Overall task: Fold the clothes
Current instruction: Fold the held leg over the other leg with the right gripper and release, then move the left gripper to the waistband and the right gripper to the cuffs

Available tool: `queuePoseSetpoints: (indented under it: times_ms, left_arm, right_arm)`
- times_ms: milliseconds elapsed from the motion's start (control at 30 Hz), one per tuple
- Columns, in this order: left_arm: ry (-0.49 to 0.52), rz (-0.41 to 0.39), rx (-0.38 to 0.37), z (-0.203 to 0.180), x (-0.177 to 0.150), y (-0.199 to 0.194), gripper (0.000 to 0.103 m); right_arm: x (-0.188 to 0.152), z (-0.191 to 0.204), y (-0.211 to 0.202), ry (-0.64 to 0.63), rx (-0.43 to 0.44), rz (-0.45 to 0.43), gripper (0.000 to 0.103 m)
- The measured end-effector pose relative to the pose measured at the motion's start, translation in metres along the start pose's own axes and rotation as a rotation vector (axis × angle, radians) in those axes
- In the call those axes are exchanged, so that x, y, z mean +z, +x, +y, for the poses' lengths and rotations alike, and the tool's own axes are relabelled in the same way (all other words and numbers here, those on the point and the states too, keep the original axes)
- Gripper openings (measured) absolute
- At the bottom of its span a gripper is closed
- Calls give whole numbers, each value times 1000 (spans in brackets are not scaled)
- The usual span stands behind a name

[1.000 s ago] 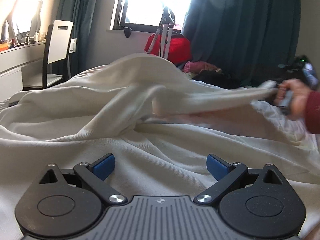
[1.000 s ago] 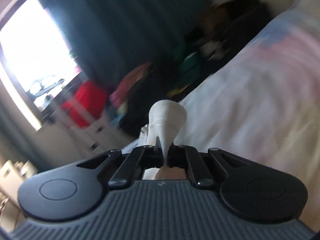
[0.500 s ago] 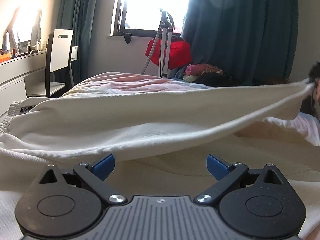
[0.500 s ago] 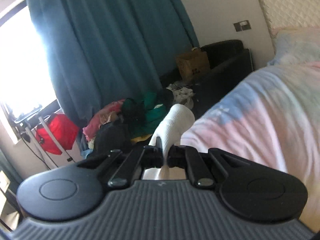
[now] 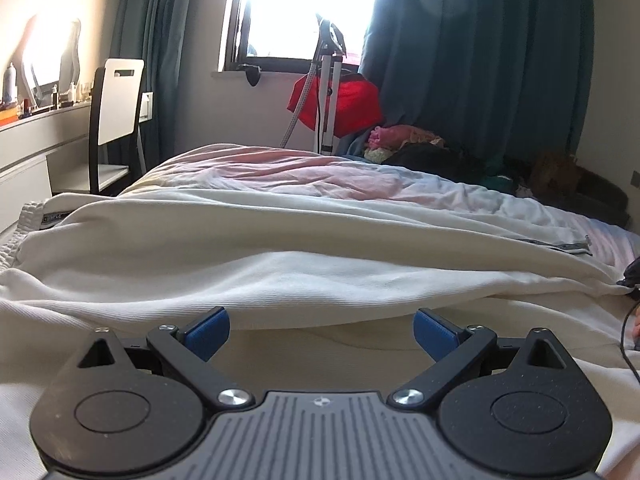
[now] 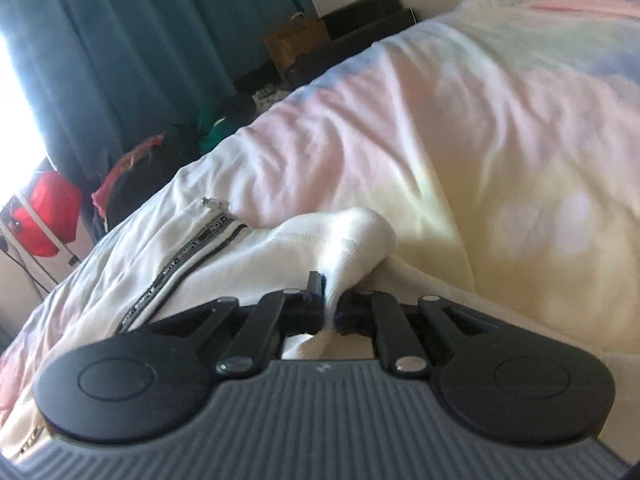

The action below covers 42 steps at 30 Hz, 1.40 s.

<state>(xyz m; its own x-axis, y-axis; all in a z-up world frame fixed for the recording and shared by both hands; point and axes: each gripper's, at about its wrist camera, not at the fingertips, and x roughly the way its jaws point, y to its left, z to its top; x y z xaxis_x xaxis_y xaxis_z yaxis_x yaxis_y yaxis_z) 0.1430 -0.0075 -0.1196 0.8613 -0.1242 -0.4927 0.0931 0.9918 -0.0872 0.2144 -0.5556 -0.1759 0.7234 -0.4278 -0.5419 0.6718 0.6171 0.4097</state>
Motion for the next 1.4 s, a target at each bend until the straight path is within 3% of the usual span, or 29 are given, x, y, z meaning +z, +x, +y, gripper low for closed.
queuePoseSetpoints:
  times_ms: [133, 200, 233, 267, 667, 833, 1000, 1167, 1400]
  left_arm:
    - [5, -4, -5, -6, 1, -9, 100]
    - [11, -10, -12, -10, 1, -15, 100]
    - [14, -13, -15, -12, 1, -19, 100]
    - [17, -16, -19, -13, 1, -22, 100]
    - [49, -37, -44, -31, -1, -60, 101]
    - [58, -30, -35, -33, -4, -73, 101]
    - [67, -22, -26, -35, -6, -87, 101]
    - [76, -14, -16, -37, -9, -100, 101]
    - [-48, 56, 110, 19, 0, -106, 101]
  right_arm:
    - [-1, 8, -14, -34, 1, 46, 36]
    - [-5, 13, -33, -73, 18, 40, 60]
    - [-8, 15, -47, -95, 28, 28, 80]
    - [-12, 17, -62, -115, 44, 11, 89]
    - [-52, 75, -251, -459, 306, -20, 89]
    - [-72, 84, -309, -558, 389, -49, 89]
    - [-81, 72, -328, -560, 431, -44, 89]
    - [-84, 68, -329, -576, 396, -62, 89]
    - [-84, 58, -316, -525, 369, -5, 89]
